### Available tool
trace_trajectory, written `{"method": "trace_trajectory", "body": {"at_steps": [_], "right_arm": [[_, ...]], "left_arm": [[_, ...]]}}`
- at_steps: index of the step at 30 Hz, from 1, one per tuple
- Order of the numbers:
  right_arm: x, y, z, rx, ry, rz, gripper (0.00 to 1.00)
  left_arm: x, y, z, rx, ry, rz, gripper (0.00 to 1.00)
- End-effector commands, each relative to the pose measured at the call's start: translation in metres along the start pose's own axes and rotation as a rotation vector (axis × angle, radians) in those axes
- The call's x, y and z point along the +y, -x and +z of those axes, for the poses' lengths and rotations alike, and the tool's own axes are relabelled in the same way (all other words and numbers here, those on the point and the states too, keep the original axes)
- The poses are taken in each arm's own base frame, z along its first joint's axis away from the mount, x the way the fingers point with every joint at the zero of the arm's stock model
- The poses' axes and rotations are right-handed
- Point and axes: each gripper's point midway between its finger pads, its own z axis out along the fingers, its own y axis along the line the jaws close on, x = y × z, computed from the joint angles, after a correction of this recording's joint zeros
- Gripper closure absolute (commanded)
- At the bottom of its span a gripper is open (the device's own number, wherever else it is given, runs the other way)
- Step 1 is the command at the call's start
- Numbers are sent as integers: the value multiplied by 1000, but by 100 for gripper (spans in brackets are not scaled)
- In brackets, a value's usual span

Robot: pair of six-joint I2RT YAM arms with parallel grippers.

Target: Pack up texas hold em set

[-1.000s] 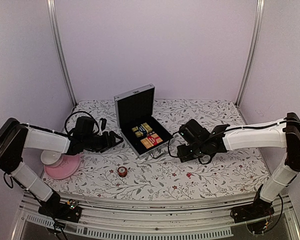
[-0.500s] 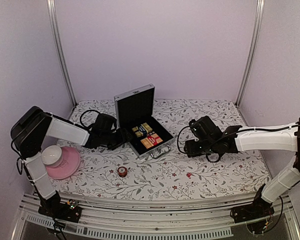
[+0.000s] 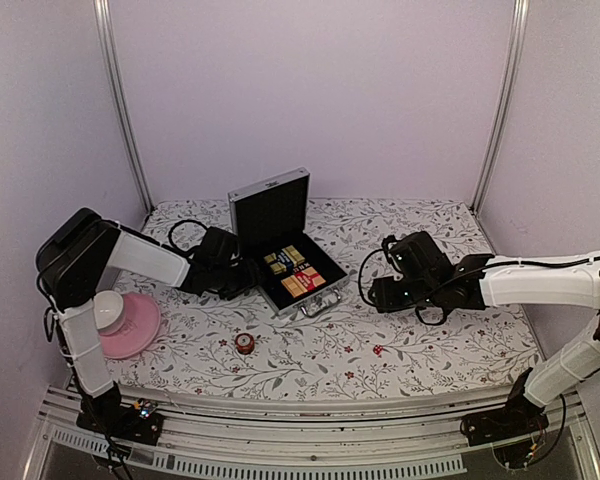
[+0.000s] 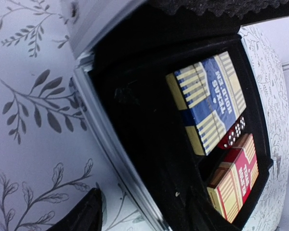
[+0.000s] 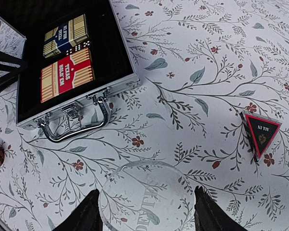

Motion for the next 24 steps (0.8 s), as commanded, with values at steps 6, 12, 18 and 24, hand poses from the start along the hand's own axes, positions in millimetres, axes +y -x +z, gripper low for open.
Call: {"method": "trace_trajectory", "body": {"at_steps": [6,12,18,24], "right_arm": [[5,11,-4,-46,36,9,48],[8,15,-4,-54,44,6,48],[15,22,-1,-59,64,-4,48],[31,29,10,-55,109,-29,48]], "left_arm": [[13,-25,22,93,85,95,51],[11,-33,23,112,103,142,63],[6,-41,25,132,94,164,67],[-3,-54,29,153,74,201,71]]}}
